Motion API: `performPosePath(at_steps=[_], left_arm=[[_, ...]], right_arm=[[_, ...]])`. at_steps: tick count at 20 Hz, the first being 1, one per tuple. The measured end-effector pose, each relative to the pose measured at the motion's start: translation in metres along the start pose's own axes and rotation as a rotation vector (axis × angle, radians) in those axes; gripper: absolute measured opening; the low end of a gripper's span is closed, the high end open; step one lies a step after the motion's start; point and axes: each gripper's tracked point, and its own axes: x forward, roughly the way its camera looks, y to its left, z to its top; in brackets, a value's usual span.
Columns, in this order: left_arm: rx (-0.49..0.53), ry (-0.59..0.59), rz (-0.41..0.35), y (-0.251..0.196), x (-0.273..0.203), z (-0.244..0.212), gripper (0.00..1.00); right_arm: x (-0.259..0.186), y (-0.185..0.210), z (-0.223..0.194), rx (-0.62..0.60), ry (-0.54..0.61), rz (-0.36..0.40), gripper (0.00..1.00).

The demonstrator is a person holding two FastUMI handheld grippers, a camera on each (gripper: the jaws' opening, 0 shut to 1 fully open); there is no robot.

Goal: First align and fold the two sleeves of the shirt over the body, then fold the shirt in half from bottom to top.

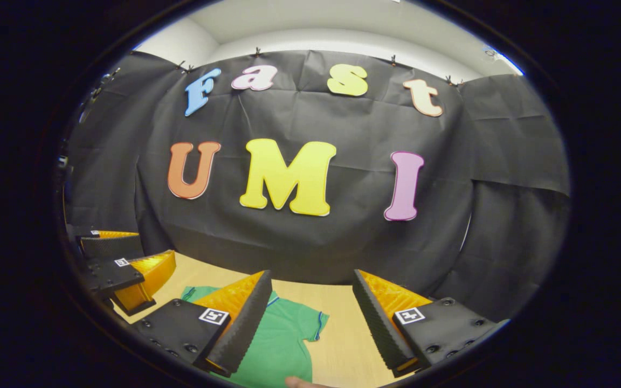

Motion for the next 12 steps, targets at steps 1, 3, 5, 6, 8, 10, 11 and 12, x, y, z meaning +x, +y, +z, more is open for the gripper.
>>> performPosePath(at_steps=[1,3,5,6,8,10,11,12], left_arm=[[0.001,-0.002,0.001,0.0,0.0,0.001,1.0],[0.003,-0.005,0.003,0.0,0.001,0.001,1.0],[0.009,-0.004,0.005,0.001,-0.001,0.002,1.0],[0.015,-0.003,0.01,0.002,-0.001,0.0,1.0],[0.026,0.007,0.024,0.005,-0.004,0.0,1.0],[0.034,0.005,0.035,0.006,-0.006,0.004,1.0],[0.035,0.005,0.041,0.008,-0.008,0.005,1.0],[0.033,0.003,0.046,0.009,-0.009,0.008,1.0]], right_arm=[[0.003,0.0,-0.005,0.002,0.013,0.001,0.94],[0.01,-0.003,-0.019,0.008,0.045,-0.007,0.95],[0.02,-0.01,-0.038,0.024,0.092,-0.035,0.94],[0.026,-0.015,-0.05,0.03,0.119,-0.05,0.96],[0.039,-0.023,-0.073,0.04,0.164,-0.063,0.94],[0.055,-0.026,-0.098,0.032,0.211,-0.059,0.94],[0.063,-0.027,-0.109,0.026,0.228,-0.052,0.94],[0.07,-0.029,-0.123,0.013,0.244,-0.049,0.96]])
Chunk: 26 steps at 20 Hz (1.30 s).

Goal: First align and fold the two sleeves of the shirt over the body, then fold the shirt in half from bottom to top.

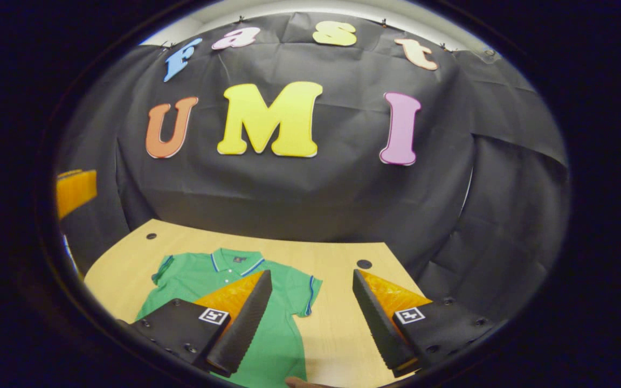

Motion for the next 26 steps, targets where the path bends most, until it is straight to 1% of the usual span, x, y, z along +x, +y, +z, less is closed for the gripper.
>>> performPosePath(at_steps=[4,5,6,8,9,10,11,14,16,18,20,21,22,23,24,26], left_arm=[[-0.027,-0.013,0.041,0.006,-0.004,0.012,0.99],[-0.034,-0.013,0.049,0.007,-0.006,0.013,0.99],[-0.037,-0.012,0.056,0.008,-0.006,0.015,0.99],[-0.027,-0.003,0.076,0.009,-0.007,0.013,1.0],[-0.023,0.005,0.089,0.011,-0.009,0.011,1.0],[-0.023,0.014,0.104,0.013,-0.01,0.008,1.0],[-0.028,0.03,0.115,0.015,-0.011,0.003,1.0],[-0.009,0.075,0.152,0.018,-0.015,-0.012,1.0],[0.013,0.095,0.173,0.024,-0.02,-0.019,1.0],[0.023,0.122,0.201,0.032,-0.025,-0.027,1.0],[0.02,0.142,0.226,0.039,-0.032,-0.032,1.0],[0.018,0.15,0.238,0.043,-0.035,-0.034,1.0],[0.018,0.157,0.247,0.047,-0.037,-0.034,1.0],[0.019,0.162,0.256,0.048,-0.04,-0.035,1.0],[0.02,0.167,0.263,0.051,-0.041,-0.037,1.0],[0.019,0.178,0.271,0.053,-0.043,-0.04,1.0]], right_arm=[[0.042,-0.001,-0.044,-0.015,0.103,0.03,0.96],[0.053,0.001,-0.054,-0.011,0.134,0.039,0.94],[0.065,0.001,-0.065,-0.004,0.164,0.039,0.96],[0.089,-0.003,-0.087,0.014,0.225,0.03,0.94],[0.101,-0.004,-0.096,0.027,0.26,0.023,0.96],[0.114,-0.007,-0.104,0.037,0.287,0.015,0.94],[0.127,-0.009,-0.11,0.045,0.309,0.012,0.96],[0.163,-0.01,-0.133,0.045,0.383,0.004,0.94],[0.185,-0.008,-0.147,0.036,0.436,-0.004,0.96],[0.201,-0.005,-0.156,0.026,0.47,-0.011,0.96],[0.213,-0.008,-0.166,-0.016,0.502,-0.037,0.96],[0.215,-0.006,-0.169,-0.031,0.52,-0.037,0.94],[0.217,-0.005,-0.172,-0.038,0.528,-0.032,0.96],[0.219,-0.002,-0.172,-0.035,0.531,-0.028,0.95],[0.221,-0.002,-0.173,-0.029,0.535,-0.024,0.89],[0.223,-0.005,-0.175,-0.02,0.543,-0.039,0.56]])
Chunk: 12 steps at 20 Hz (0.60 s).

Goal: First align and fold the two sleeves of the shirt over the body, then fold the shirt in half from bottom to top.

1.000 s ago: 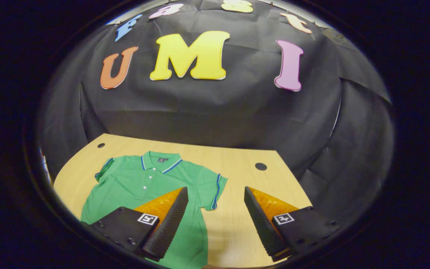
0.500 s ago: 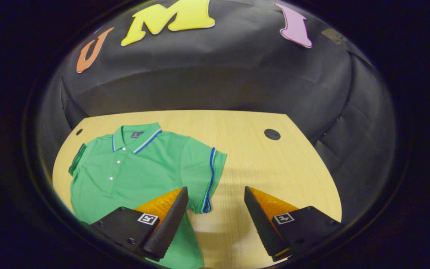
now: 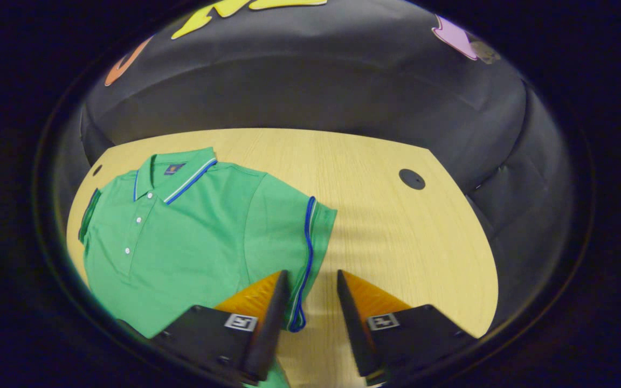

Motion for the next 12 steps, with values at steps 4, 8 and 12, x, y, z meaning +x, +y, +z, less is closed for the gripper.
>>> performPosePath(at_steps=[4,8,12], left_arm=[[0.002,0.032,-0.002,-0.002,0.002,-0.01,1.0],[0.007,0.051,-0.006,-0.006,0.002,-0.015,1.0],[0.002,0.051,-0.013,-0.007,0.003,-0.017,1.0]], right_arm=[[0.001,0.002,-0.003,0.015,0.017,0.011,0.12],[0.001,0.002,-0.002,0.01,0.016,0.011,0.0],[-0.007,0.003,0.006,0.007,-0.009,0.027,0.04]])
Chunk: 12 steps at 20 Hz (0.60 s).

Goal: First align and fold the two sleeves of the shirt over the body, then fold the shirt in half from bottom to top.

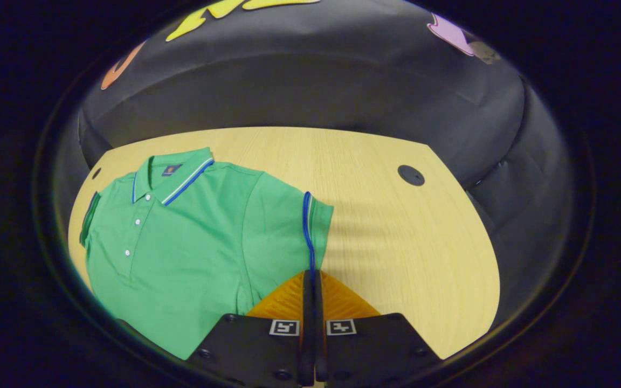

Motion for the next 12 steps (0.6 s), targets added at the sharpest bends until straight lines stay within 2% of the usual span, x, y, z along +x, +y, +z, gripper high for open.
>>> performPosePath(at_steps=[6,9,10,11,12], left_arm=[[-0.017,-0.007,-0.009,0.0,0.001,0.002,1.0],[-0.02,-0.005,0.005,0.008,-0.001,-0.001,1.0],[-0.022,-0.004,0.009,0.012,-0.001,-0.002,1.0],[-0.024,-0.001,0.015,0.016,-0.003,-0.003,1.0],[-0.025,0.003,0.023,0.021,-0.003,-0.006,1.0]], right_arm=[[-0.039,0.048,0.042,-0.134,-0.16,0.122,0.04],[-0.052,0.093,0.044,-0.194,-0.18,0.208,0.03],[-0.057,0.11,0.042,-0.214,-0.183,0.242,0.0],[-0.059,0.124,0.039,-0.24,-0.185,0.263,0.04],[-0.062,0.136,0.035,-0.259,-0.185,0.281,0.0]])
